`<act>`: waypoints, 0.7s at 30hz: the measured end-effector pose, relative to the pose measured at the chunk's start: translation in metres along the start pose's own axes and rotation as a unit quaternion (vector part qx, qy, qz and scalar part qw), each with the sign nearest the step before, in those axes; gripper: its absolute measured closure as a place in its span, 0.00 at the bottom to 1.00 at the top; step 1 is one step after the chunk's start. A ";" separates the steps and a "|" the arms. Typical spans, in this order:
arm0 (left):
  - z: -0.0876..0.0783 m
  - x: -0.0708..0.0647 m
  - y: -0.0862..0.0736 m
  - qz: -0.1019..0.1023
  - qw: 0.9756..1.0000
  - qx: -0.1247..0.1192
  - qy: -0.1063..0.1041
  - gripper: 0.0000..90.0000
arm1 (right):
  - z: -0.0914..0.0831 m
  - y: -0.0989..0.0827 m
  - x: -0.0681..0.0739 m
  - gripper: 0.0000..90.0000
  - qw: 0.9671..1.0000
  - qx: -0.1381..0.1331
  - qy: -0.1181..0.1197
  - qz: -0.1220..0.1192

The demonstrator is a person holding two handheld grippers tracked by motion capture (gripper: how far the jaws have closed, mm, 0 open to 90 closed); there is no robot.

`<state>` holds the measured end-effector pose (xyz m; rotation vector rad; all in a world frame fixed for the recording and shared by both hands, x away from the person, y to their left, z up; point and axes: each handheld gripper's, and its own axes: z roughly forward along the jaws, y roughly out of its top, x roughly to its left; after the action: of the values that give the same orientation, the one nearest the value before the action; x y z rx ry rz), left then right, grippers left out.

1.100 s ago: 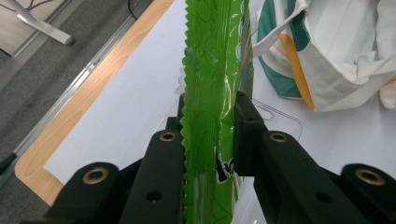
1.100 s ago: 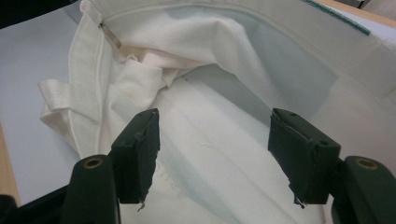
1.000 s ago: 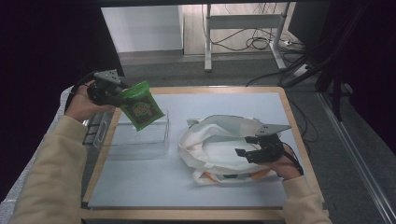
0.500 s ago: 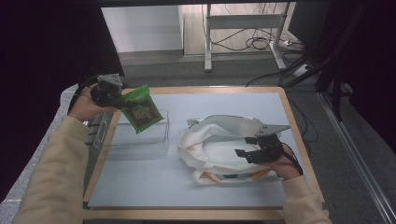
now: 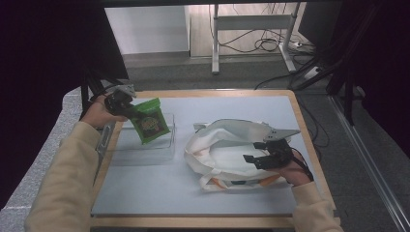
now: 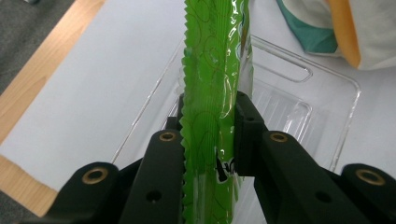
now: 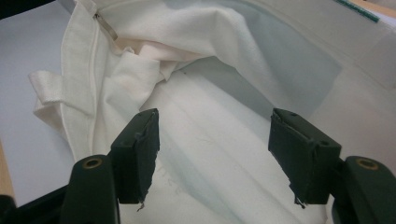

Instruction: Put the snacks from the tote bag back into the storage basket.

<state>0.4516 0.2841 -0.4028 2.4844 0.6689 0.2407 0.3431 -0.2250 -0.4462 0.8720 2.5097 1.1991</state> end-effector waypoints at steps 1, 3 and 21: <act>0.003 0.000 0.001 0.002 1.000 0.003 -0.002 0.85 | 0.000 0.000 0.000 0.37 1.000 0.000 0.000 0.000; 0.009 0.000 0.003 0.008 1.000 0.011 -0.005 0.85 | 0.000 0.000 0.000 0.37 1.000 0.001 0.000 0.000; 0.044 0.003 0.022 0.033 0.998 0.023 0.049 0.80 | 0.000 -0.002 -0.003 0.37 1.000 0.003 -0.002 0.001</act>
<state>0.4768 0.2493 -0.4272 2.5548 0.6383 0.3781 0.3446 -0.2276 -0.4477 0.8788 2.5102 1.1909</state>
